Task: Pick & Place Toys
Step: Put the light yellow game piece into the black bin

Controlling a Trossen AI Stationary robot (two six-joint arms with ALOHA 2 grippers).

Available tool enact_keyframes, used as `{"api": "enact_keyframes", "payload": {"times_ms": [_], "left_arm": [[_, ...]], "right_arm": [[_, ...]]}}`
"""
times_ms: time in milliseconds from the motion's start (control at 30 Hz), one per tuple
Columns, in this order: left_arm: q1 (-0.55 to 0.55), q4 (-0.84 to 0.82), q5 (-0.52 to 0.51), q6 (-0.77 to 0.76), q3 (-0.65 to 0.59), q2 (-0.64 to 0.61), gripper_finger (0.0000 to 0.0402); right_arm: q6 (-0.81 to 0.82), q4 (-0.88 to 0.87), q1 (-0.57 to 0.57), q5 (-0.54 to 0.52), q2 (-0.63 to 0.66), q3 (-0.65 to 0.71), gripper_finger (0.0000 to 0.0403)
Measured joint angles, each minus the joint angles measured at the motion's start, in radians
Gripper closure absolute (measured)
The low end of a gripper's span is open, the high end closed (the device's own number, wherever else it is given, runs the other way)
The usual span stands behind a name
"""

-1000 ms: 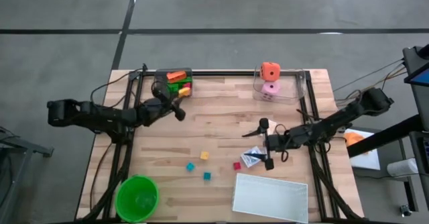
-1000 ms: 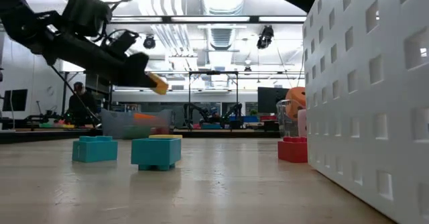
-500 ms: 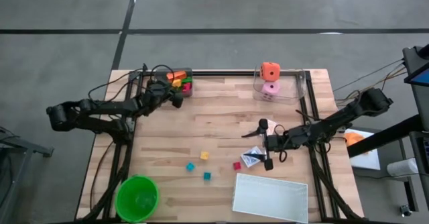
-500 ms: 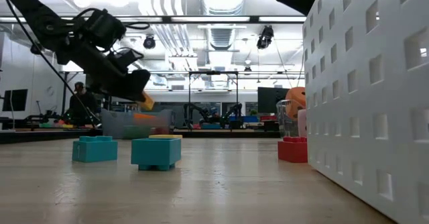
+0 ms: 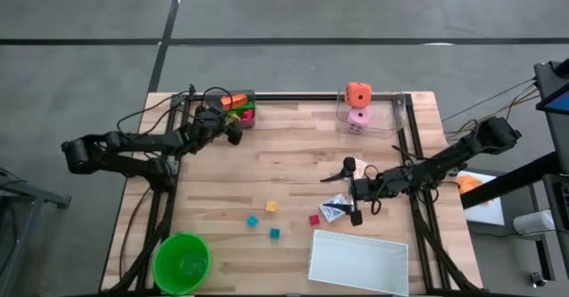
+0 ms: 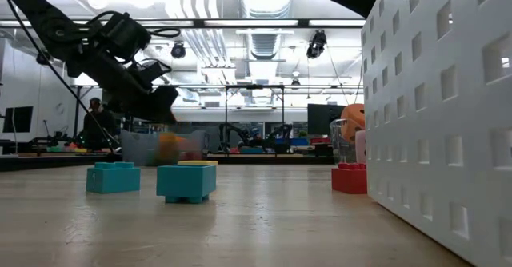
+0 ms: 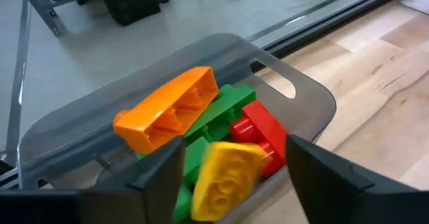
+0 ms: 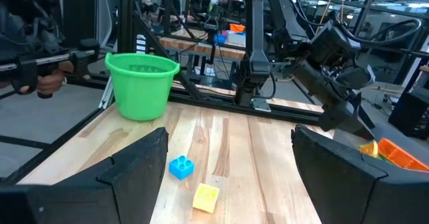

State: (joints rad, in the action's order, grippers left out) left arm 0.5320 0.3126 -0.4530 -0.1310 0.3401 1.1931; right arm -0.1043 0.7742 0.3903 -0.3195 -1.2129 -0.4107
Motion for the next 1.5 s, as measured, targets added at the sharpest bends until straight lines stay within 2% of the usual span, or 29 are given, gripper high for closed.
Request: {"api": "enact_keyframes", "payload": {"times_ms": [167,233,333,467,633,733,967,1133,1333,1500], "left_arm": [[-0.004,0.000,0.003,0.011,0.002,-0.005,0.0112],[-0.013,0.001,0.042,0.038,0.004,-0.020,0.0110],[-0.036,-0.003,0.135,0.089,0.008,-0.059,0.0109],[-0.081,-0.040,0.313,0.130,0.010,-0.109,0.0109],[-0.169,-0.211,0.456,0.132,0.055,-0.129,0.0108],[-0.252,-0.292,0.465,0.131,0.090,-0.113,0.0108],[-0.473,-0.296,0.462,0.131,0.153,-0.047,0.0108],[-0.616,-0.293,0.400,0.117,0.203,0.046,0.0108],[-0.717,-0.303,0.397,0.067,0.304,0.222,0.0108],[-0.743,-0.371,0.398,0.111,0.411,0.361,0.0108]], "right_arm": [[0.000,0.000,0.000,0.000,0.000,0.000,0.0090],[0.000,0.000,0.000,0.000,0.000,0.000,0.0090],[0.000,0.000,0.000,0.000,0.000,0.000,0.0090],[0.000,-0.001,0.000,0.000,0.000,0.000,0.0090],[0.000,-0.003,0.000,0.000,0.000,0.000,0.0090],[0.003,-0.005,0.000,0.000,0.000,0.000,0.0090],[0.006,-0.019,0.000,0.000,0.000,0.000,0.0090],[0.008,-0.064,0.000,0.002,0.000,0.000,0.0090],[0.012,-0.104,0.000,0.004,0.000,0.000,0.0090],[0.016,-0.116,0.002,0.006,0.000,0.000,0.0090]]}}
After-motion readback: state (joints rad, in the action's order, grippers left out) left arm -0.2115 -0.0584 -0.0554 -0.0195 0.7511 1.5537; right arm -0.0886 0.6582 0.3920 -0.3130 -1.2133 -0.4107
